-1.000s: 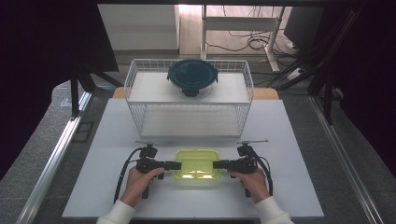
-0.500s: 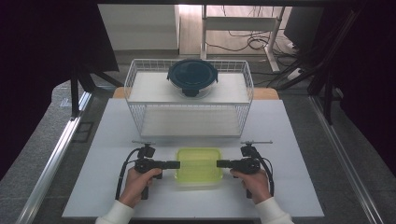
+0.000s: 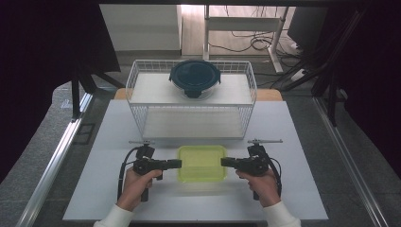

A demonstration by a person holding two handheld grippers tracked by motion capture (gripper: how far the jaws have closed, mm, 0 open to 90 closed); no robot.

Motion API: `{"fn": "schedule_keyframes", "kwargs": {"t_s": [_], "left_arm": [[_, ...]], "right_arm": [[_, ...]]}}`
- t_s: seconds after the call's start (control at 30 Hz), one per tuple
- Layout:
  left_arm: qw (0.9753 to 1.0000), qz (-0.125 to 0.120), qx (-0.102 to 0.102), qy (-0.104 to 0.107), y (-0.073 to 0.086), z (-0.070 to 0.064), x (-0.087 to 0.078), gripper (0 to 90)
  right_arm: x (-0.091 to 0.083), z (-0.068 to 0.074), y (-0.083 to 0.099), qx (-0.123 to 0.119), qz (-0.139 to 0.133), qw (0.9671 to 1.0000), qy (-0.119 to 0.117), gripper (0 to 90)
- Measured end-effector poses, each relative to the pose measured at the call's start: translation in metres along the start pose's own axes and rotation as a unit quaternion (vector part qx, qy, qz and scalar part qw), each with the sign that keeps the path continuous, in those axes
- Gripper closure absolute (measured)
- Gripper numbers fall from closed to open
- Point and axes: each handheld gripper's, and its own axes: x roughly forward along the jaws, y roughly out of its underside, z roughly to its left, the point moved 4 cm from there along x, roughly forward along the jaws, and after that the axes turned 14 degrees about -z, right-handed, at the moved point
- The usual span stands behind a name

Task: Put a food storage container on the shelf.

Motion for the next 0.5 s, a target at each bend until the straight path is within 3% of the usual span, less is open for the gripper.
{"fn": "schedule_keyframes", "kwargs": {"t_s": [0.5], "left_arm": [[0.9991,-0.027,0.032,0.008,-0.014,-0.026,-0.017,80.2]], "right_arm": [[-0.019,0.028,-0.017,-0.043,-0.031,0.9983,-0.023,77.3]]}}
